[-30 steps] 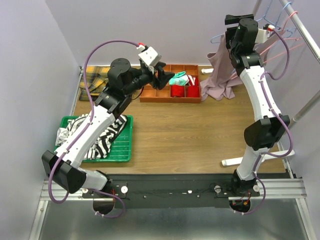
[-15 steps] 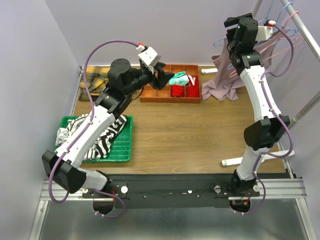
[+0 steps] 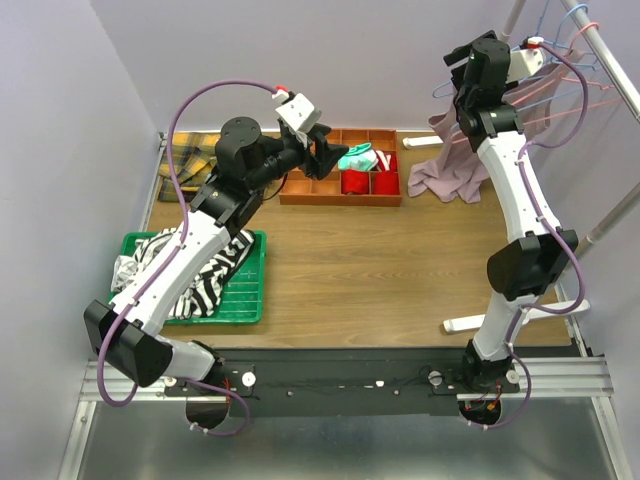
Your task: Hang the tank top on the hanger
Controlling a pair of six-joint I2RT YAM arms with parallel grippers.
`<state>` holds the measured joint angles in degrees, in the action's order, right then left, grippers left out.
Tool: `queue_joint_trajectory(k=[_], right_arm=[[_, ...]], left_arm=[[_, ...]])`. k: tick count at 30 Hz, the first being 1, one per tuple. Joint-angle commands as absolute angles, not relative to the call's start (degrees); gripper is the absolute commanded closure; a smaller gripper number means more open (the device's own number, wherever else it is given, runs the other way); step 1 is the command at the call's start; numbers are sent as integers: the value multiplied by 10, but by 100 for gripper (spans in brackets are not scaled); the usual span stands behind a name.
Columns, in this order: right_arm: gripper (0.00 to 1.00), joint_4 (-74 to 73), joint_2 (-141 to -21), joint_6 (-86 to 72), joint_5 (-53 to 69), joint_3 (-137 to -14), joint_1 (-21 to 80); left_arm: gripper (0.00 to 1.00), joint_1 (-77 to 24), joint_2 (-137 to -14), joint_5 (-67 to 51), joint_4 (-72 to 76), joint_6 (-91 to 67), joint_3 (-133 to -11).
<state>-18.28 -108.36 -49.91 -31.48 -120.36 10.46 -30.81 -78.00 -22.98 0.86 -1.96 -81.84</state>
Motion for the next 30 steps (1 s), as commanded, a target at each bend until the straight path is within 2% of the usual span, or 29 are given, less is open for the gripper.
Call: queue_joint_trajectory(k=[1,18,30], right_arm=[[16,-207,-1094,-419,-369,-1216,108],[16,-221,-1089,-348,-371,-1244,109],[16,-207,-1025,-365,-325,-1181,121]], left_arm=[[36,-305,-768,-225,31,-30,-816],[36,-304,-775,-224,43,-33,-804],[36,-301,-773,-224,47,-40,-797]])
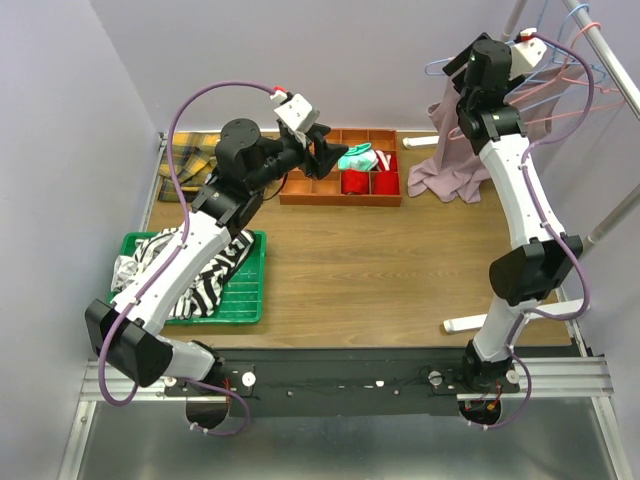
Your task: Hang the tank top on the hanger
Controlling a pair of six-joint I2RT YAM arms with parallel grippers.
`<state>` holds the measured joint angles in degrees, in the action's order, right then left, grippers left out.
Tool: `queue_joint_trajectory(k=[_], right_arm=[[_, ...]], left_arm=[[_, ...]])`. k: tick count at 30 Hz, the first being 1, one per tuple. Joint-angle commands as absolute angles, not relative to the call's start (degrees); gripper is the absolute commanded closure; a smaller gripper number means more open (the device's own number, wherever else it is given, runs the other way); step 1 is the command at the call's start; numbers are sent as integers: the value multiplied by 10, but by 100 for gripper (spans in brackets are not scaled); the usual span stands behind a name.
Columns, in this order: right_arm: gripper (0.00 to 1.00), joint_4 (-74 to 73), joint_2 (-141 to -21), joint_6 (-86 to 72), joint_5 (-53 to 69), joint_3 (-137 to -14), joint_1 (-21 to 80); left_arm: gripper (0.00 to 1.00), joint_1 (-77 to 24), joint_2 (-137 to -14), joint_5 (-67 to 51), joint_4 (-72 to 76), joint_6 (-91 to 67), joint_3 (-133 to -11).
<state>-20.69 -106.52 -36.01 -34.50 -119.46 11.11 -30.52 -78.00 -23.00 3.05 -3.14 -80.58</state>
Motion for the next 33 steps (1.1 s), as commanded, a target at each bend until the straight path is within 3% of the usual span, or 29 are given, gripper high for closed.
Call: queue_joint_trajectory(k=[1,10,15,20,21,22,24,25,33], right_arm=[[16,-206,-1020,-365,-324,-1178,126],[16,-178,-983,-388,-238,-1120,140],[16,-152,-954,-381,-195,-1078,177],[14,-143,-918,-339,-182,-1024,269],[14,-139,-891,-338,-178,-979,280],[13,-124,-877,-337,-167,-952,298],[12,-109,-841,-334,-162,-864,316],[1,-91,-805,-333,-144,-836,331],[0,-88,-603,-308,-75,-587,360]], left_arm=[[36,-301,-773,-223,47,-40,-797],[36,-299,-764,-202,42,-60,-786],[35,-298,-745,-111,4,-102,-775],[23,-296,-696,-21,-47,-177,-713],[18,-296,-673,-10,-63,-198,-700],[1,-296,-663,20,-73,-213,-675],[1,-297,-630,30,-100,-234,-650],[1,-295,-620,45,-112,-240,-631],[1,-295,-488,37,-187,-287,-520]])
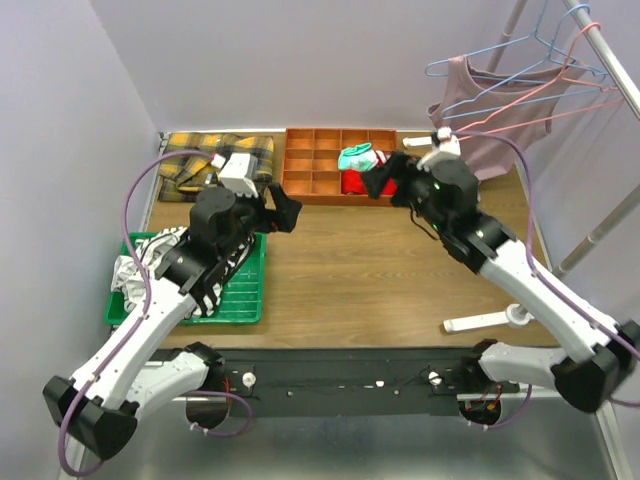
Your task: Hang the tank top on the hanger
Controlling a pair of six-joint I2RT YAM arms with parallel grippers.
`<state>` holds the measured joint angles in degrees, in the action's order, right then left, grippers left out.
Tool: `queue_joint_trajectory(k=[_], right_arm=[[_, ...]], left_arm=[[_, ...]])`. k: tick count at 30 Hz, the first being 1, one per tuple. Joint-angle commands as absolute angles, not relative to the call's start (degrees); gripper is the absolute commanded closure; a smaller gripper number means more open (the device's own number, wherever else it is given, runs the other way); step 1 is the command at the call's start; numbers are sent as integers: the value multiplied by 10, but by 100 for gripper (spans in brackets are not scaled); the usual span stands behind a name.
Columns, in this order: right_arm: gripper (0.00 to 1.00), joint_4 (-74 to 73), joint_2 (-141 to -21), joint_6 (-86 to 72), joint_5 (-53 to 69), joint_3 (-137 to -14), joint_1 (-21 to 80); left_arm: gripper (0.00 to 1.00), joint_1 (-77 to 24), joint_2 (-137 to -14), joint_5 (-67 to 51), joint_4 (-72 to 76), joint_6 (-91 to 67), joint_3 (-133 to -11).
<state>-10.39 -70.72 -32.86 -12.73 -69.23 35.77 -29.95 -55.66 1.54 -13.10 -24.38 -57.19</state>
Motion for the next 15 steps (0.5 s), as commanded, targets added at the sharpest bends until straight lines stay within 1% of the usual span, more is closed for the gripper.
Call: queue_joint_trajectory(k=[1,2,3,7,10,15], right_arm=[[0,-101,-582,-309,-71,-569,360],[0,-108,-563,-309,-72,-532,360],[0,-119,-523,-310,-78,-519,361],[0,-179,-447,-316,-124,-475,360],[0,-202,-415,-324,-135,-461,360],[0,-222,-413,-323,-149,-459,361]], left_arm=[[1,-295,-477,40,-195,-290,-501],[1,-295,-469,51,-205,-300,-495],[1,-295,-450,73,-227,-308,-489],[1,-295,-411,112,-273,-337,-464],[1,-295,-396,113,-287,-347,-461],[1,-295,-403,112,-288,-340,-470]])
